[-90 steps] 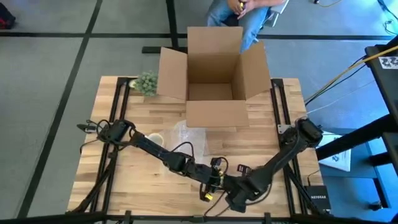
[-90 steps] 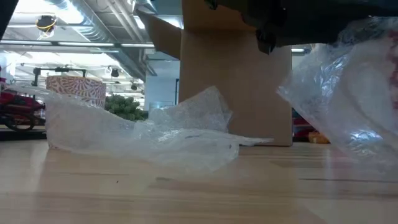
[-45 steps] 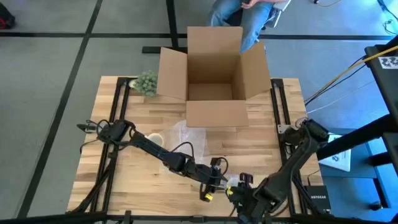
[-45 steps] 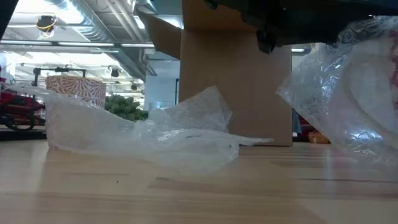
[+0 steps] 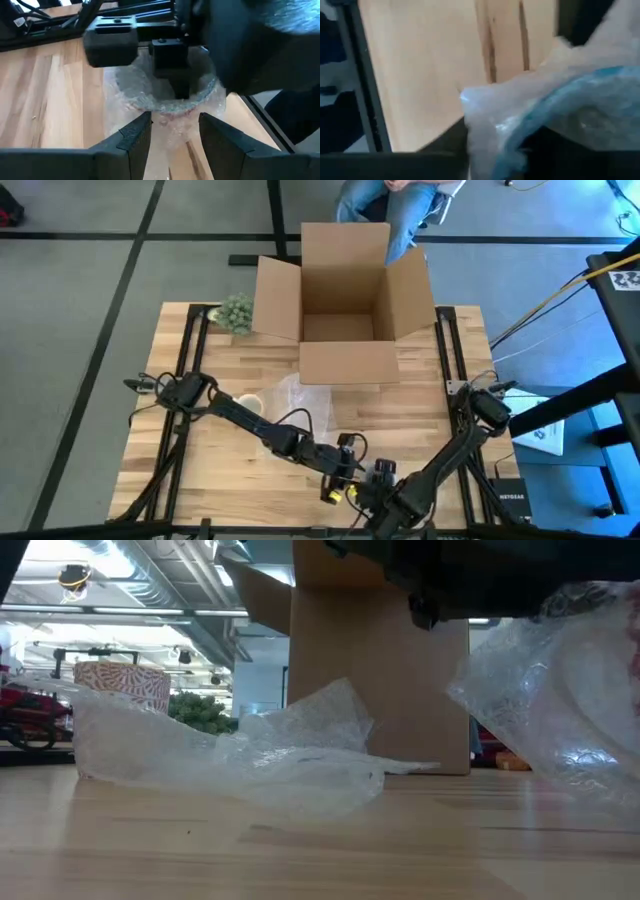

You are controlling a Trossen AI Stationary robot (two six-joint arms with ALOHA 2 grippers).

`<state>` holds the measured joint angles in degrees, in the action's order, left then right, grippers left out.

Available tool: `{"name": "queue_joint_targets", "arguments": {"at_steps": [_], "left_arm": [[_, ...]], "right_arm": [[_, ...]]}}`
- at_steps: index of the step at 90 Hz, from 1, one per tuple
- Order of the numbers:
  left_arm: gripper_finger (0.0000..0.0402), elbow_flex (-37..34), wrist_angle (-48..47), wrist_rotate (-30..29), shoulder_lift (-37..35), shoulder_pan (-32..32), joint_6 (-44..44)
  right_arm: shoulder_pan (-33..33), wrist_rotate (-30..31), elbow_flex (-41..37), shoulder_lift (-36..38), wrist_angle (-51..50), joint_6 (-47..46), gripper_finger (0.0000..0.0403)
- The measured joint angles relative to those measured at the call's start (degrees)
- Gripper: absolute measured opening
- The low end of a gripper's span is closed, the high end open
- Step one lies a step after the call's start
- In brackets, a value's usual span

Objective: Wrap mug
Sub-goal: Put the wrapped red mug into the cardboard box

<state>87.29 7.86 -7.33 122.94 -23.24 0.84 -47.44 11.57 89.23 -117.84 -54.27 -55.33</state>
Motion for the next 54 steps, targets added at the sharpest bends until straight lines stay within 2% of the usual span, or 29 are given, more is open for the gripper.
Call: {"name": "queue_joint_targets", "arguments": {"at_steps": [5, 18, 28, 45, 54], "left_arm": [[0.0150, -0.09, -1.19, 0.06, -0.96, -0.27, 0.27], [0.0150, -0.02, -3.82, -1.32, -5.44, -0.85, -2.15], [0.0149, -0.02, -7.92, -1.67, -9.76, -1.15, -4.21], [0.0149, 0.03, -16.71, -2.21, -18.76, -2.89, -5.32], [0.0149, 0.04, -22.37, -4.40, -23.38, -4.61, -5.33]], "right_arm": [[-0.16, -0.46, 0.02, 0.41, -0.69, 0.09, 0.0019], [-1.52, 0.26, -0.09, 1.95, -1.22, -1.41, 0.0029], [-3.11, 1.53, -0.07, 5.49, -1.00, -1.30, 0.0012], [-5.53, 6.54, -0.04, 13.09, 1.21, 3.59, 0.0012], [-5.68, 12.06, 0.03, 17.99, 2.56, 6.21, 0.0007]]}}
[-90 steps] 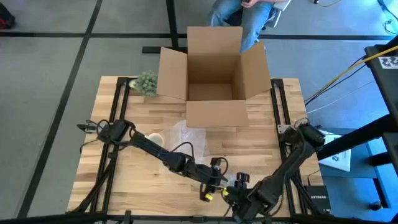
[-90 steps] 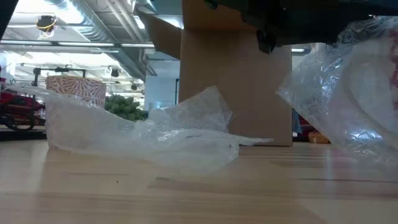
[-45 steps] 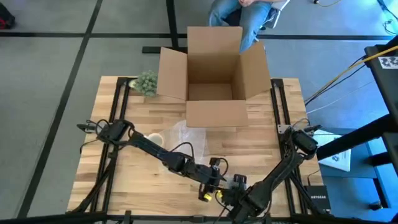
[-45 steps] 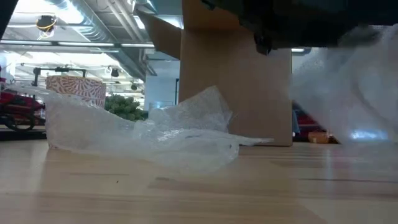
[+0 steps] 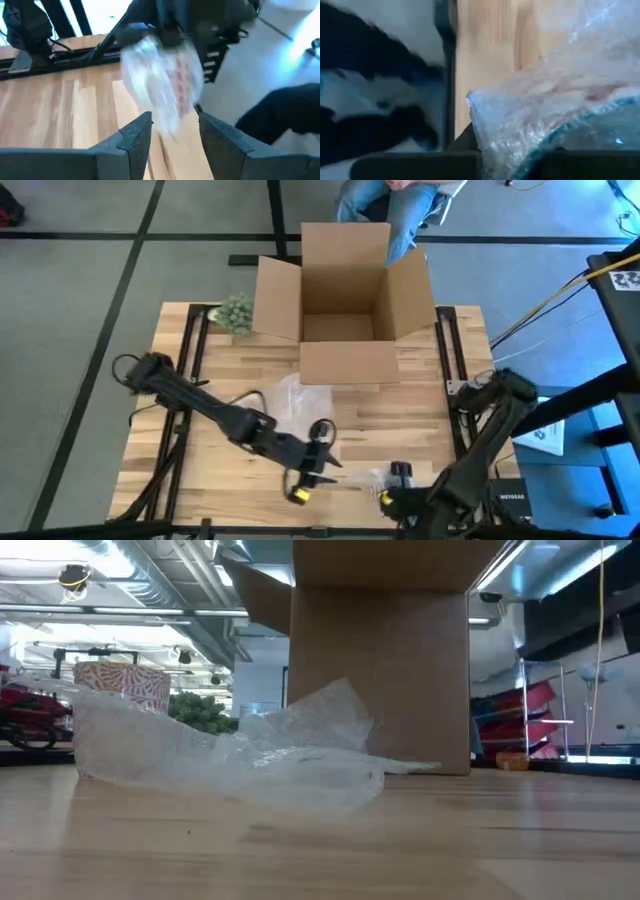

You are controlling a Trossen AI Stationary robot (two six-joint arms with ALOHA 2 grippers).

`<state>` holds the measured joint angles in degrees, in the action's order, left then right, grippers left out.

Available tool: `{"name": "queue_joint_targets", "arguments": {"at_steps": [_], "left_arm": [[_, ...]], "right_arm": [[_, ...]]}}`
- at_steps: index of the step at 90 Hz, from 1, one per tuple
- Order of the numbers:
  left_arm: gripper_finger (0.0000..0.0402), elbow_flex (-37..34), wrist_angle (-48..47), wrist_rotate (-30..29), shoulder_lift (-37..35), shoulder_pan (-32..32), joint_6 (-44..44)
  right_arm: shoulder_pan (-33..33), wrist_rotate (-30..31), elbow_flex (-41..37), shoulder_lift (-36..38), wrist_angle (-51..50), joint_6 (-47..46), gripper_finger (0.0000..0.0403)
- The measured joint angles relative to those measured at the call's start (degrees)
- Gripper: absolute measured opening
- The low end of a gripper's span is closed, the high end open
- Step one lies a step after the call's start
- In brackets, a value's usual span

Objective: Wrap mug
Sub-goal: Put the wrapped red mug into the cardboard box

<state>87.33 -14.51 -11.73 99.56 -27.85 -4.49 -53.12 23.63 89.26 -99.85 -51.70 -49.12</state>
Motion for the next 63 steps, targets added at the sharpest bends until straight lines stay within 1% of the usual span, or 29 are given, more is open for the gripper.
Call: {"name": "queue_joint_targets", "arguments": {"at_steps": [14, 19, 35, 43, 50, 63], "left_arm": [[0.0149, -0.02, -9.52, -5.18, -6.38, -3.02, 0.45], [0.0149, -0.06, -11.60, -5.51, -8.25, -3.61, 1.35], [0.0149, -3.17, -13.26, -5.56, -14.17, -3.81, 2.73], [0.0149, -4.34, -14.52, -6.68, -16.53, -3.35, 3.00], [0.0149, -5.96, -15.95, -7.34, -18.67, -2.77, 2.99], [0.0149, -10.76, -16.63, -7.36, -22.89, -2.12, 2.15]], "right_arm": [[0.39, 8.63, 0.00, 6.18, 3.55, 8.68, 0.0007], [0.74, 10.61, 0.01, 8.30, 5.59, 12.82, 0.0007], [4.25, 16.76, 0.02, 12.91, 12.30, 27.87, 0.0007], [7.73, 16.70, 0.02, 14.49, 14.59, 35.06, 0.0007], [11.83, 16.99, 0.06, 15.50, 15.06, 39.46, 0.0007], [23.46, 17.72, 0.06, 17.20, 16.74, 48.02, 0.0007]]}}
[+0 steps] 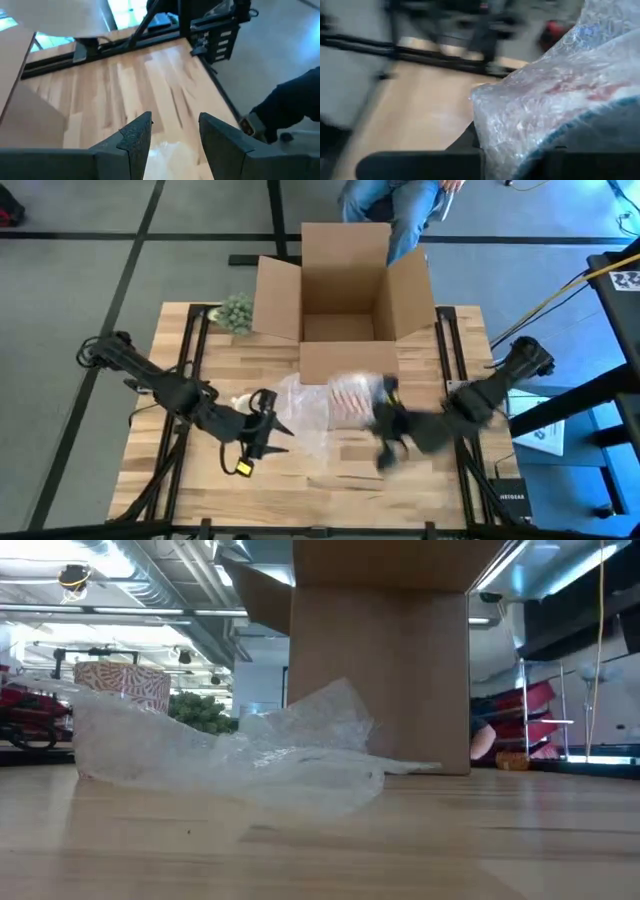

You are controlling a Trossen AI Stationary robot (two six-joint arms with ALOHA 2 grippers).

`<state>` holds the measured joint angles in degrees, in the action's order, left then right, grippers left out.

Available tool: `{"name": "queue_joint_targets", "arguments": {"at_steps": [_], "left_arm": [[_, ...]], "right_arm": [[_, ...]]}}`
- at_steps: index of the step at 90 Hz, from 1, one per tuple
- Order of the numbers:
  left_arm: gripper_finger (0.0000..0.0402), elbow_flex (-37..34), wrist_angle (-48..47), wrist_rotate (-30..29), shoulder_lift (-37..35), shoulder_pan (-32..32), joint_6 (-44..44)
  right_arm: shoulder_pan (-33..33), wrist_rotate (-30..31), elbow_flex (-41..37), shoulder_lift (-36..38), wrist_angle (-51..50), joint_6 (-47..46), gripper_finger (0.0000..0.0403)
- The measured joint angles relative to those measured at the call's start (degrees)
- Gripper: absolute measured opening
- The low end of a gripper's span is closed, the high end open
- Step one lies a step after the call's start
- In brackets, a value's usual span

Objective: Wrap mug
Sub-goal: Put the wrapped red mug into the cardboard box

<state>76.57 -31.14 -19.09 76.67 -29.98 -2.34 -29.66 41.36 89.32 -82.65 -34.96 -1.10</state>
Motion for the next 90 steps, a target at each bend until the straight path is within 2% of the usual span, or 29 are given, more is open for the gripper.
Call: {"name": "queue_joint_targets", "arguments": {"at_steps": [14, 24, 38, 45, 57, 79, 90], "left_arm": [[0.0149, -7.00, 2.86, -0.78, -4.87, 0.04, -1.94], [0.0149, -12.67, 6.31, -2.29, -7.70, 0.00, -4.31], [0.0150, -19.84, 10.88, -2.87, -8.93, 0.04, -9.03], [0.0150, -23.23, 14.21, -2.92, -8.93, 0.23, -10.55], [0.0150, -27.45, 18.27, -2.95, -8.70, 1.06, -11.91], [0.0150, -28.41, 18.14, -3.04, -8.68, 2.71, -14.10], [0.0150, -28.41, 18.33, -3.04, -8.68, 2.71, -14.06]], "right_arm": [[16.21, -4.24, 2.01, 0.36, 4.68, 7.80, 0.0006], [28.48, -5.79, 2.82, 0.23, 5.26, 9.40, 0.0006], [42.60, -19.76, 2.75, -2.11, 0.50, 4.62, 0.0006], [46.21, -25.37, 2.77, -4.42, -1.31, 2.79, 0.0006], [49.68, -30.68, 2.75, -10.48, -4.80, 2.52, 0.0006], [51.81, -42.28, 3.34, -19.13, -4.76, -2.01, 0.0006], [52.10, -44.18, 3.24, -20.10, -3.54, -2.65, 0.0006]]}}
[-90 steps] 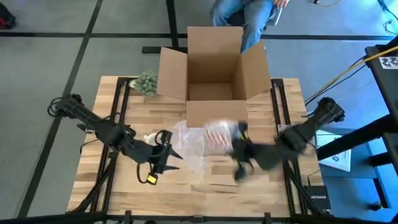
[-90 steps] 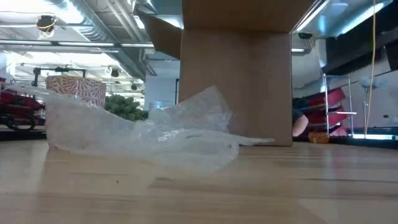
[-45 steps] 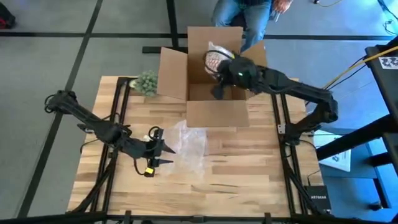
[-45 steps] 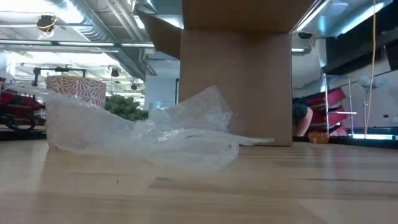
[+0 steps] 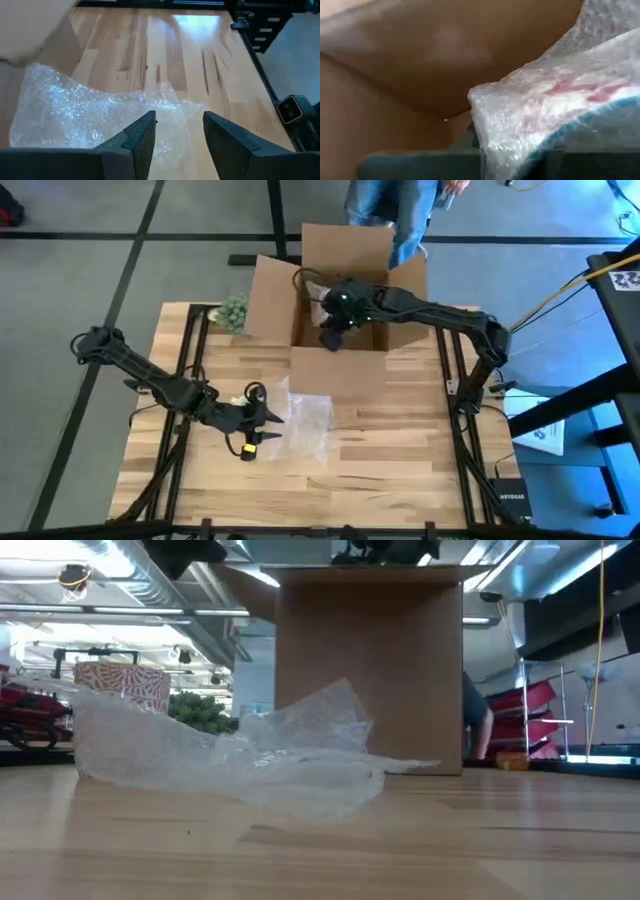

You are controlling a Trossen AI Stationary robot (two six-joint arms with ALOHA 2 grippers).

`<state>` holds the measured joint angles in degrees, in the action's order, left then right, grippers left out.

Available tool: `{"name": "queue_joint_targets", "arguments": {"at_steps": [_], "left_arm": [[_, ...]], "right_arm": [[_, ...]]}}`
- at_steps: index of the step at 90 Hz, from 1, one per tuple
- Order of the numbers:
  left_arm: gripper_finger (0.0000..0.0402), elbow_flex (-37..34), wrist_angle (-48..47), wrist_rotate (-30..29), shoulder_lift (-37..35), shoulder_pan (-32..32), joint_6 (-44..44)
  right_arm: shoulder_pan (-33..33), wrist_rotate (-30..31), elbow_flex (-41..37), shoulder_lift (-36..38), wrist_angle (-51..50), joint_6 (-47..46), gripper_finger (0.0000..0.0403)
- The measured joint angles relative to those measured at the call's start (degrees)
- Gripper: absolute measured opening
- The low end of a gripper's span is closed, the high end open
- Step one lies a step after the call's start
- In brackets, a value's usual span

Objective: Wrap mug
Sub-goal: Put the wrapped red mug into the cardboard box

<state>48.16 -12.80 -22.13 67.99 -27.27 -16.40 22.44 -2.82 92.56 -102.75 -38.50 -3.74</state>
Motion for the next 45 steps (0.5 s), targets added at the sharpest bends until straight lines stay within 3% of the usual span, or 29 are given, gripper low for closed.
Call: {"name": "queue_joint_targets", "arguments": {"at_steps": [24, 45], "left_arm": [[0.0150, 0.00, 0.01, 0.00, 0.00, 0.00, 0.24], [0.0150, 0.00, -0.03, 0.00, 0.00, 0.00, 0.28]], "right_arm": [[2.45, -3.02, -0.86, 2.00, 6.97, -6.67, 0.0006], [6.36, -3.27, -0.68, 2.88, 3.97, -10.87, 0.0006]]}}
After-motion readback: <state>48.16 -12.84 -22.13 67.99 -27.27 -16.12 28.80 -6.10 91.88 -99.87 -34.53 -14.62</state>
